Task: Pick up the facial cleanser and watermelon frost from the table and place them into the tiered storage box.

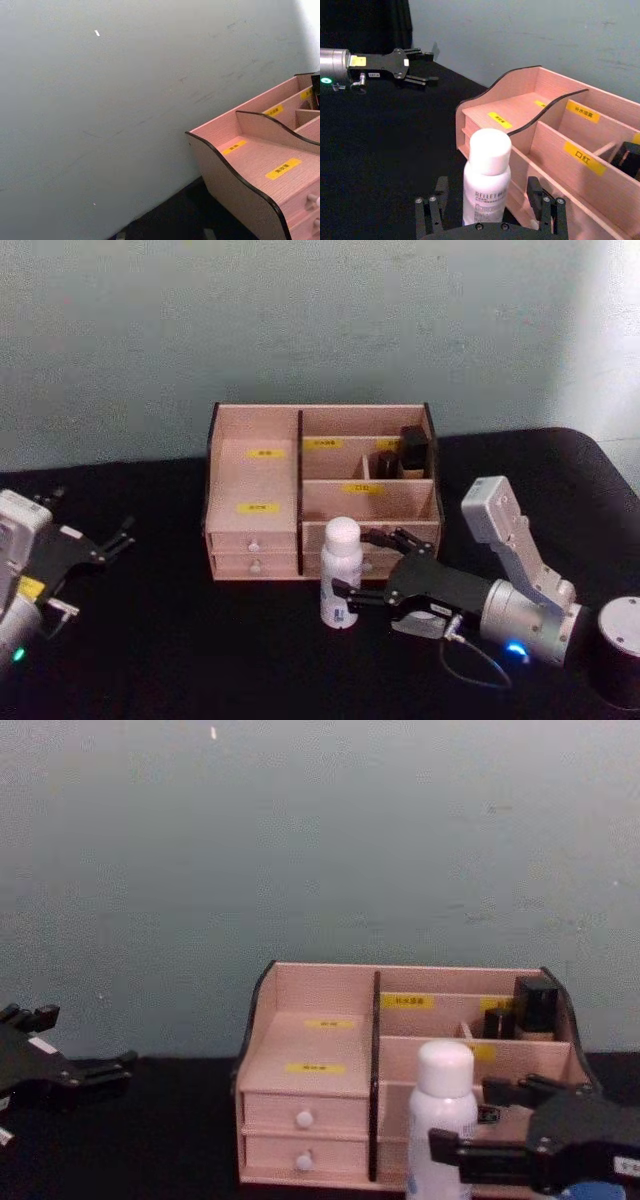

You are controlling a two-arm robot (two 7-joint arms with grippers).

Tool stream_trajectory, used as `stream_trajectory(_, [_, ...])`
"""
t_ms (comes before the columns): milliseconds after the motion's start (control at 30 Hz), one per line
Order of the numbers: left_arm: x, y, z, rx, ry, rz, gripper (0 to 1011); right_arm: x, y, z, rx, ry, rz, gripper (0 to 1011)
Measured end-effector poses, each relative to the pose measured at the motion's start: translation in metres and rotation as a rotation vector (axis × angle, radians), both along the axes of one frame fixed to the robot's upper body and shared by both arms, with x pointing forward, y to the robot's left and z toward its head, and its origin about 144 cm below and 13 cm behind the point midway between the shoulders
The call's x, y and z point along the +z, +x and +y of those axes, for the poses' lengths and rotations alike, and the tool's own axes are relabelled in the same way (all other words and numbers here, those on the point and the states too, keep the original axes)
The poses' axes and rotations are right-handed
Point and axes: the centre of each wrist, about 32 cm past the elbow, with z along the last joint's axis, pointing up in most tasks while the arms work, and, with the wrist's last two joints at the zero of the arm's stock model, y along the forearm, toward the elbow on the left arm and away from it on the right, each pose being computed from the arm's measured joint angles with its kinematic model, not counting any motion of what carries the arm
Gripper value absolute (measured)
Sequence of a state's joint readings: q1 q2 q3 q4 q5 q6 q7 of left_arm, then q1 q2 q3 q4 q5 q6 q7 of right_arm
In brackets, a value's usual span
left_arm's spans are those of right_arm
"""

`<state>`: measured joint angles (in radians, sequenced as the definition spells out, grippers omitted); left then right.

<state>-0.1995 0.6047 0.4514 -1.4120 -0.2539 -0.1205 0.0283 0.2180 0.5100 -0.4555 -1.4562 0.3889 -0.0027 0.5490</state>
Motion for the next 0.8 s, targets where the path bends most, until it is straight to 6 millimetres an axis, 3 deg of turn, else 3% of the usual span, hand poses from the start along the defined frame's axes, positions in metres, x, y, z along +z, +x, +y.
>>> stream_trajectory(800, [0.000,0.000,0.000,0.000,0.000,0.000,1001,-0.010,0.019,0.017,0.014,-0.015,0.042,1002])
